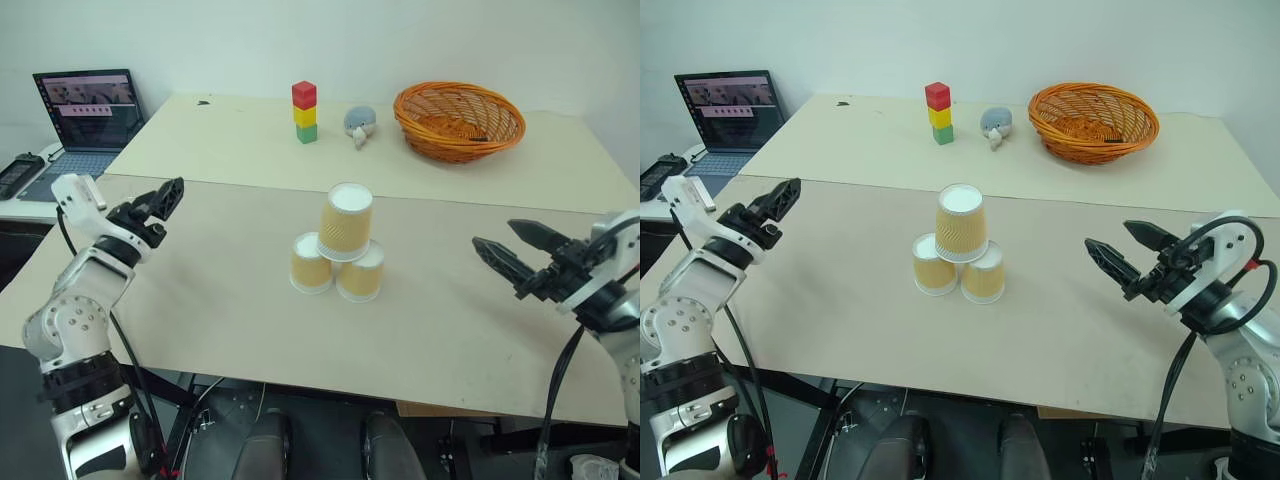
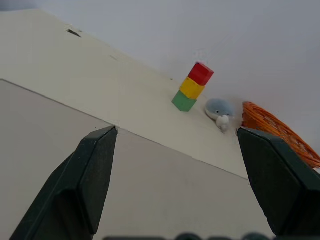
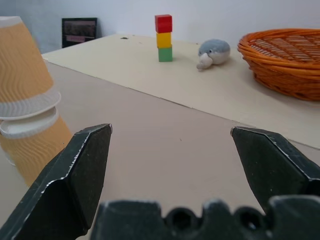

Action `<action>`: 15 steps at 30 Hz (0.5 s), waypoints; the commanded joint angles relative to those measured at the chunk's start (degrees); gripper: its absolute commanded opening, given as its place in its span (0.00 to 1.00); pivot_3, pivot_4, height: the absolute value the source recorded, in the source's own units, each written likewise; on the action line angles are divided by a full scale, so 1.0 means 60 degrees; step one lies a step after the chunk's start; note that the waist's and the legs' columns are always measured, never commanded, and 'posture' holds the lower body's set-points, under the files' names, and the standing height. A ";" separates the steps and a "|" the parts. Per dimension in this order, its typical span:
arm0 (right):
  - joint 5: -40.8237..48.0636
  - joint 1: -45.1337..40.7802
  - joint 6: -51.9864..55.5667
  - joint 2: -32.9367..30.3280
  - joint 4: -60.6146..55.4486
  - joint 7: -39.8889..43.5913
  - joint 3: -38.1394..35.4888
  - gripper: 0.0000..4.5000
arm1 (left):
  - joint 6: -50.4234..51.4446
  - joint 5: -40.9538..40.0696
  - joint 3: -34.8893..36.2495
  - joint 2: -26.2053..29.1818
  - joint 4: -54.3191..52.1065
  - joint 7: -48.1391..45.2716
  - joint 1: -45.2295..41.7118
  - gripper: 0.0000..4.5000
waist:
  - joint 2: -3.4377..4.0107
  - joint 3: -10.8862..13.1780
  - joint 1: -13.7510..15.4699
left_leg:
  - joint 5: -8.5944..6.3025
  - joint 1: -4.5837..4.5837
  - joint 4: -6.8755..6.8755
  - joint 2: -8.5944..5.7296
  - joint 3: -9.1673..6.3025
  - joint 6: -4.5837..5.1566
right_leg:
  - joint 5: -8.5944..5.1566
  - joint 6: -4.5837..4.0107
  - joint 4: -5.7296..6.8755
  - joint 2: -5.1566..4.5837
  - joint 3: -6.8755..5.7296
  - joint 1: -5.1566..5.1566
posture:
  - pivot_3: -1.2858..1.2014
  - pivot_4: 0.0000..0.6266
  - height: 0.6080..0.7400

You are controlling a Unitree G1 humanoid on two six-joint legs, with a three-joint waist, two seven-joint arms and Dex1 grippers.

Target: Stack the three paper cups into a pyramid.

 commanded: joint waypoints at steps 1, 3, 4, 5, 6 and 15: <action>0.0001 0.0258 -0.0244 0.0369 -0.0815 -0.0556 -0.0132 1.00 | -0.0647 0.0573 -0.0376 -0.0085 0.0110 0.0124 -0.0097 0.90 | 0.0001 -0.0022 -0.0002 | 0.0001 -0.0002 0.0000 0.0001 0.0000 -0.0002 | 0.0000 0.0000 -0.0006 0.0004 -0.0004 0.0001 | 0.52 0.24 0.23; -0.0061 0.0341 -0.0270 0.0561 -0.0935 -0.0738 0.0030 1.00 | -0.0959 0.0998 -0.0647 -0.0137 0.0365 0.0189 -0.0200 0.90 | 0.0009 -0.0031 -0.0013 | 0.0000 0.0003 0.0000 0.0007 0.0001 -0.0001 | 0.0000 0.0000 -0.0004 0.0014 -0.0008 0.0003 | 0.52 0.24 0.23; -0.0072 0.0354 -0.0293 0.0651 -0.0965 -0.0781 0.0121 1.00 | -0.1113 0.1154 -0.0737 -0.0182 0.0528 0.0248 -0.0330 0.90 | 0.0011 -0.0032 -0.0025 | 0.0000 0.0002 -0.0001 0.0006 0.0001 0.0000 | 0.0000 0.0000 -0.0002 0.0015 -0.0011 0.0001 | 0.52 0.24 0.23; -0.0069 0.0382 -0.0310 0.0702 -0.1004 -0.0792 0.0163 1.00 | -0.1201 0.1215 -0.0778 -0.0209 0.0607 0.0282 -0.0399 0.90 | 0.0011 -0.0032 -0.0029 | -0.0001 0.0002 -0.0001 0.0006 0.0001 0.0001 | 0.0000 0.0000 0.0003 0.0016 -0.0016 -0.0001 | 0.52 0.24 0.23; -0.0103 0.0368 -0.0340 0.0763 -0.1000 -0.0833 0.0227 1.00 | -0.1319 0.1314 -0.0819 -0.0234 0.0715 0.0339 -0.0475 0.90 | 0.0011 -0.0032 -0.0031 | -0.0002 -0.0002 -0.0001 0.0006 0.0001 0.0004 | 0.0000 0.0000 0.0002 0.0017 -0.0020 -0.0003 | 0.52 0.24 0.23; -0.0068 0.0179 -0.0288 0.0894 -0.0864 -0.0949 0.0483 1.00 | -0.1759 0.1735 -0.1046 -0.0527 0.0737 0.0525 -0.0285 0.90 | 0.0012 -0.0032 -0.0042 | -0.0006 -0.0009 0.0004 0.0002 0.0000 0.0012 | 0.0000 0.0000 0.0010 0.0013 -0.0028 -0.0009 | 0.52 0.24 0.23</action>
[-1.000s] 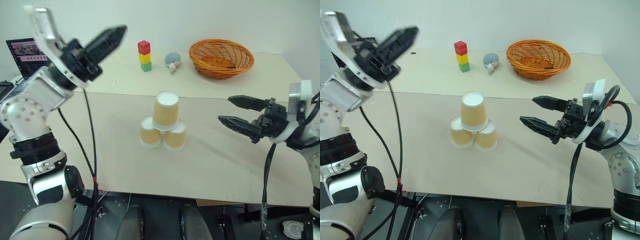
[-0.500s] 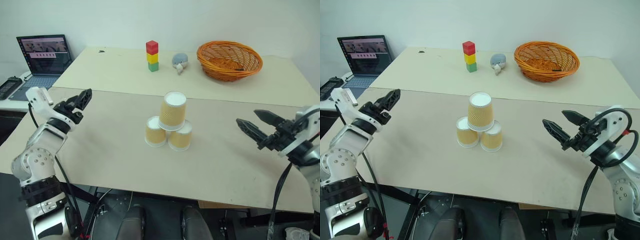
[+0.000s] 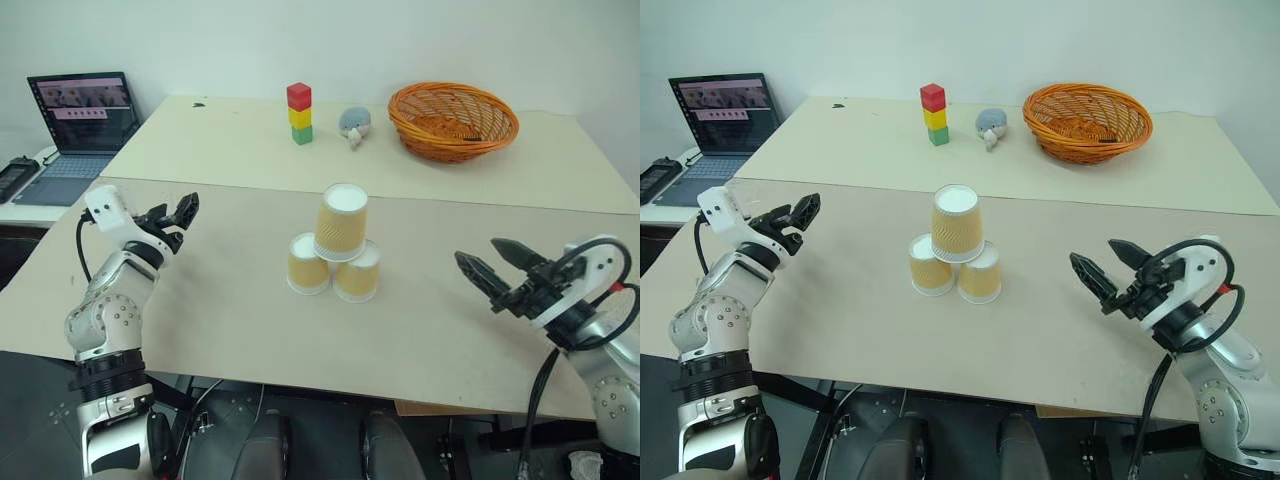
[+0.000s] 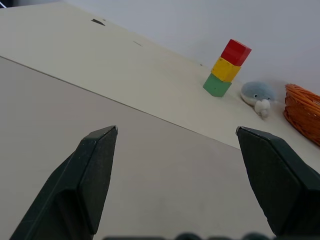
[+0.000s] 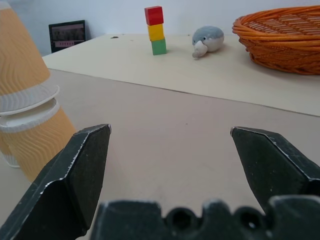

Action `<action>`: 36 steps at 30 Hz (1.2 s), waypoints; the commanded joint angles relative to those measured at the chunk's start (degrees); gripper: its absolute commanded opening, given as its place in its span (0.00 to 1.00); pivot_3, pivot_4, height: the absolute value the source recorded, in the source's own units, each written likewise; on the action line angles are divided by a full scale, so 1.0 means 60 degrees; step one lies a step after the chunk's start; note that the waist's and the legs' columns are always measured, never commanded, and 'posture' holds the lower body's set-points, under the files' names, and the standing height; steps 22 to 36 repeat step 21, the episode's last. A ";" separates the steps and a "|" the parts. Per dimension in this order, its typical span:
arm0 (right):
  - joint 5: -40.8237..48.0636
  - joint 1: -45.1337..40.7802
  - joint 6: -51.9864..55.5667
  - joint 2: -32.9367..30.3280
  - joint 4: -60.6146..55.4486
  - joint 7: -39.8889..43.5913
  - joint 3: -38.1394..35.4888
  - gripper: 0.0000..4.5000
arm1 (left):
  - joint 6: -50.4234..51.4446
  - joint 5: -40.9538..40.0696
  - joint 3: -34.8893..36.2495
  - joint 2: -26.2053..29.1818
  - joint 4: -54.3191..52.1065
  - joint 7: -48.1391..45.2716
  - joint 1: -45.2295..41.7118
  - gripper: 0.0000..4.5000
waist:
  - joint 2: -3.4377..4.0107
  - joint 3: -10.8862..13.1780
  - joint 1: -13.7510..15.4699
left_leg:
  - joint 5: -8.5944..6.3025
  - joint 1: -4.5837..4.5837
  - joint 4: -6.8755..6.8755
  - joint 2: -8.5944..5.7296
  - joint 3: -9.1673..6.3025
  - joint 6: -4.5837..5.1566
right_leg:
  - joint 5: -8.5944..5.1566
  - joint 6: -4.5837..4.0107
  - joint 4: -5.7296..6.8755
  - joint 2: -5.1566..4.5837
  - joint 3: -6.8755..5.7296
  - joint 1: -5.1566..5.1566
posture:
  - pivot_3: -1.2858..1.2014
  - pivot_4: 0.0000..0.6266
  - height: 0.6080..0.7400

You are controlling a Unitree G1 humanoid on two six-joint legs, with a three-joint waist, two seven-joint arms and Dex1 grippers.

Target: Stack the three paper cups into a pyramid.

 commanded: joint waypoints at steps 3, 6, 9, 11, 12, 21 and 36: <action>0.0059 -0.0243 -0.0201 -0.0110 -0.0199 0.0041 -0.0038 1.00 | -0.0193 0.0629 -0.0295 -0.0107 -0.0344 0.0515 0.0262 0.90 | 0.0001 -0.0001 -0.0003 | -0.0001 0.0000 0.0000 -0.0001 0.0000 0.0001 | 0.0000 0.0000 0.0000 0.0000 0.0000 0.0000 | 0.52 0.24 0.23; 0.0135 -0.0230 -0.0142 -0.0116 -0.0241 0.0069 -0.0059 1.00 | -0.0183 0.1024 -0.0514 -0.0106 -0.0461 0.0760 0.0514 0.90 | 0.0001 0.0000 -0.0002 | -0.0003 0.0000 0.0000 -0.0002 -0.0001 0.0005 | 0.0000 0.0000 0.0005 0.0000 0.0001 0.0000 | 0.52 0.24 0.23; 0.0251 -0.0214 -0.0060 -0.0111 -0.0289 0.0038 -0.0110 1.00 | -0.0299 0.1247 -0.0590 -0.0151 -0.0496 0.0870 0.0638 0.90 | 0.0001 0.0000 -0.0001 | -0.0003 0.0000 0.0000 -0.0001 -0.0001 0.0005 | 0.0000 0.0000 0.0005 0.0000 0.0000 0.0000 | 0.52 0.24 0.23; 0.0254 -0.0212 -0.0058 -0.0124 -0.0270 0.0036 -0.0085 1.00 | -0.0229 0.1343 -0.0632 -0.0157 -0.0471 0.0905 0.0651 0.90 | 0.0001 -0.0001 0.0001 | -0.0003 0.0001 0.0000 -0.0001 -0.0002 0.0005 | 0.0000 0.0000 0.0004 0.0000 -0.0001 0.0000 | 0.52 0.24 0.23; 0.0256 -0.0194 -0.0038 -0.0146 -0.0268 0.0058 -0.0056 1.00 | -0.0382 0.1549 -0.0734 -0.0112 -0.0434 0.0890 0.0678 0.90 | 0.0002 -0.0001 0.0002 | -0.0003 0.0001 0.0000 -0.0001 -0.0002 0.0005 | 0.0000 0.0000 0.0003 0.0000 -0.0001 0.0000 | 0.52 0.24 0.23; 0.0305 -0.0148 -0.0023 -0.0169 -0.0293 0.0108 -0.0011 1.00 | -0.0746 0.1301 -0.0520 -0.0206 -0.0374 0.0248 0.0754 0.90 | 0.0001 -0.0001 0.0002 | -0.0003 -0.0003 0.0001 -0.0001 -0.0002 0.0005 | 0.0000 0.0000 0.0004 -0.0003 -0.0006 0.0000 | 0.52 0.24 0.23; 0.0305 -0.0148 -0.0023 -0.0169 -0.0293 0.0108 -0.0011 1.00 | -0.0746 0.1301 -0.0520 -0.0206 -0.0374 0.0248 0.0754 0.90 | 0.0001 -0.0001 0.0002 | -0.0003 -0.0003 0.0001 -0.0001 -0.0002 0.0005 | 0.0000 0.0000 0.0004 -0.0003 -0.0006 0.0000 | 0.52 0.24 0.23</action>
